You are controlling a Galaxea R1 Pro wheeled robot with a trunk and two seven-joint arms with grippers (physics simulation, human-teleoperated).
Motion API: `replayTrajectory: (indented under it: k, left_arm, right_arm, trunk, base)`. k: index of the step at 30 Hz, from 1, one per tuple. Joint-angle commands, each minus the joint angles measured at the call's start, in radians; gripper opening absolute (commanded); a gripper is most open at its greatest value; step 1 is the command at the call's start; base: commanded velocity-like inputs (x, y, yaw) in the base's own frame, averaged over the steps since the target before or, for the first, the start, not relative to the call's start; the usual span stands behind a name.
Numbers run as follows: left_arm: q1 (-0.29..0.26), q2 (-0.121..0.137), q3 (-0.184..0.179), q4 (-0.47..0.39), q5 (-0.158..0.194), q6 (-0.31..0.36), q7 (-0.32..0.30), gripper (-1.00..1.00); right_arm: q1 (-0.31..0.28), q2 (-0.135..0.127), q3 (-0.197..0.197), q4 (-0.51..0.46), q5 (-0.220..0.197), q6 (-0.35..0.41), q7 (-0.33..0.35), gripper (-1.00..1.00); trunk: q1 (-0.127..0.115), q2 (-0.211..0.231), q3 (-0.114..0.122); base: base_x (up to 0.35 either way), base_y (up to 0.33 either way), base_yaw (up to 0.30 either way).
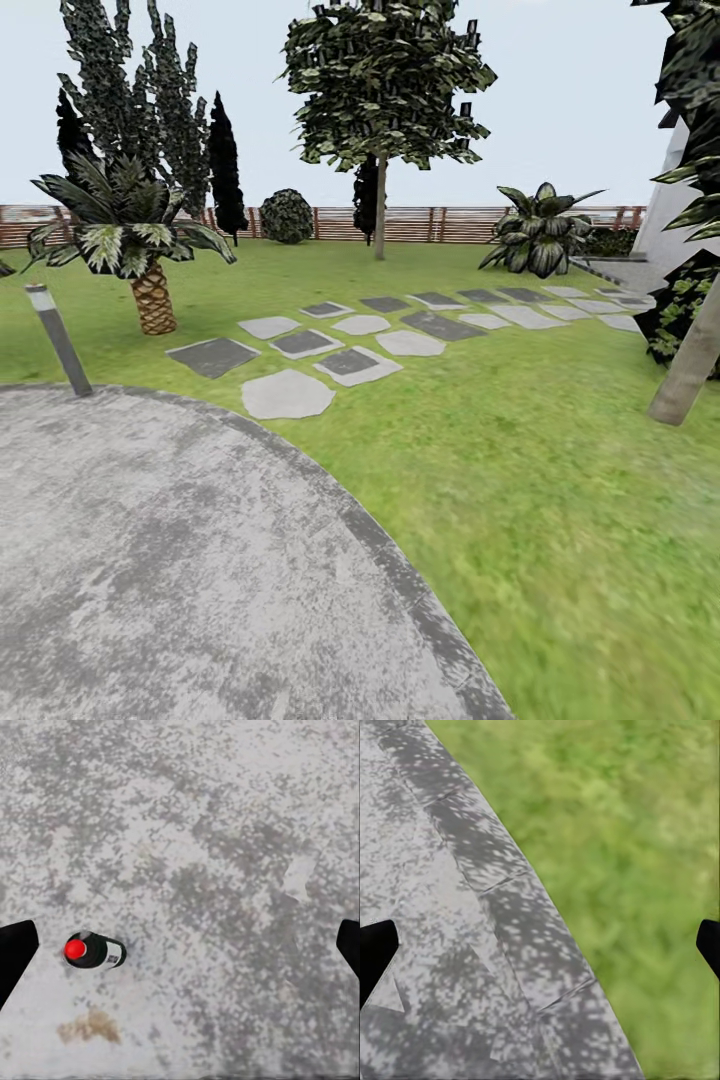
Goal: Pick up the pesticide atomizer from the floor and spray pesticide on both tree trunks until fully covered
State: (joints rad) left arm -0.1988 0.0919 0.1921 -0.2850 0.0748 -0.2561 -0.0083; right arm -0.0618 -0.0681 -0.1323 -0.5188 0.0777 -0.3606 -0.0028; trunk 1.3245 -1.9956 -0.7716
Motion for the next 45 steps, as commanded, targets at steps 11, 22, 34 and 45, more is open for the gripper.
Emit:
replayTrajectory:
  k: [11,22,34,45]
  left_arm:
    - [-0.001,0.002,-0.001,0.001,0.008,-0.003,-0.001,1.0]
    - [-0.001,0.002,-0.001,0.001,0.008,-0.003,-0.001,1.0]
    - [-0.001,0.003,0.0,0.001,0.008,-0.003,-0.001,1.0]
    - [-0.001,0.001,-0.004,0.001,0.006,-0.003,-0.002,1.0]
  right_arm:
    - [0.0,0.001,-0.004,0.0,0.008,-0.003,0.0,1.0]
    - [0.0,0.0,-0.004,0.0,0.008,-0.003,0.0,1.0]
    - [-0.001,0.001,-0.004,0.0,0.008,-0.003,0.0,1.0]
    - [-0.001,0.001,-0.004,0.0,0.008,-0.003,0.0,1.0]
  trunk:
    - [-0.001,0.0,-0.001]
    - [-0.001,0.0,-0.001]
    - [-0.001,0.0,-0.001]
    - [-0.001,0.0,-0.001]
  base:
    - [-0.149,0.177,0.0]
    - [-0.005,0.046,0.0]
    - [0.0,0.257,0.0]
    - [-0.043,0.029,0.0]
